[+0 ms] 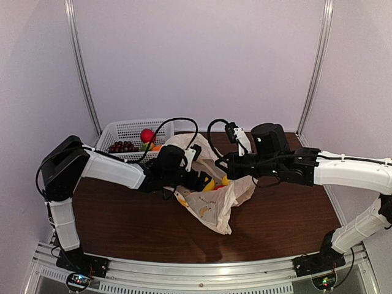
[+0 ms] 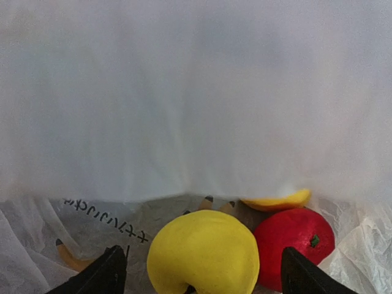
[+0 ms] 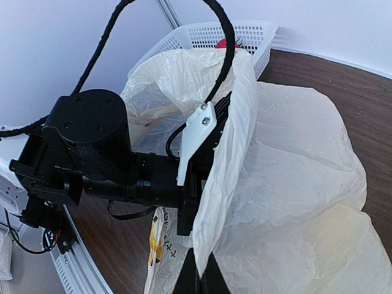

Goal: Untie the knot of the plastic bag and take out the fruit
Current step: Pick up the fake fruit from the takeout bag.

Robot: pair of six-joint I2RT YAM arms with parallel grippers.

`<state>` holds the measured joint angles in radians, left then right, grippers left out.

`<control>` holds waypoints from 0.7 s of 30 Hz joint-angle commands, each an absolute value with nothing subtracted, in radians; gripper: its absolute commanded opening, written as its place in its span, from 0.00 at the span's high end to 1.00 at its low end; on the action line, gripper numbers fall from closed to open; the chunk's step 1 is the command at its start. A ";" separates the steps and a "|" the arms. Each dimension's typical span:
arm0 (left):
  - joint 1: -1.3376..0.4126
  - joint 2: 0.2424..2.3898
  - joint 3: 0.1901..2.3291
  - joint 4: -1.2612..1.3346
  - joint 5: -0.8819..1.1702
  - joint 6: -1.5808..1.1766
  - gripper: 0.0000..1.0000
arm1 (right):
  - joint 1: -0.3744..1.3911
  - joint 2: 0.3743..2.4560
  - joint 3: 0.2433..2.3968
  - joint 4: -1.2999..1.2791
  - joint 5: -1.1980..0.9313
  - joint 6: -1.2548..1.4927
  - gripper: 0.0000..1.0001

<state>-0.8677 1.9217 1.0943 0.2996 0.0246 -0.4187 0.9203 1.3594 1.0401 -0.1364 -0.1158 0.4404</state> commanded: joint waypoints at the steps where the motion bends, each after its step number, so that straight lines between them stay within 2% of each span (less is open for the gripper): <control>1: -0.871 1.966 1.135 0.286 -0.002 -0.407 0.11 | 0.921 1.353 1.017 -0.096 -0.132 0.459 1.00; 5: -0.871 1.997 1.150 0.316 0.066 -0.430 0.09 | 0.922 1.349 1.014 -0.098 -0.129 0.459 1.00; 12: -0.871 2.031 1.185 0.228 0.019 -0.442 0.06 | 0.921 1.338 0.996 -0.090 -0.126 0.464 1.00; 18: -0.871 2.033 1.166 0.222 0.016 -0.457 0.07 | 0.921 1.338 0.989 -0.070 -0.132 0.474 1.00; 21: -0.871 2.038 1.166 0.228 0.016 -0.457 0.10 | 0.921 1.339 0.992 -0.069 -0.132 0.474 1.00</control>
<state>-0.8680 2.0205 1.1614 0.2241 0.0315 -0.4400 0.9203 1.3594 1.0012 -0.0925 -0.1196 0.4610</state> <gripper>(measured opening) 0.921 0.003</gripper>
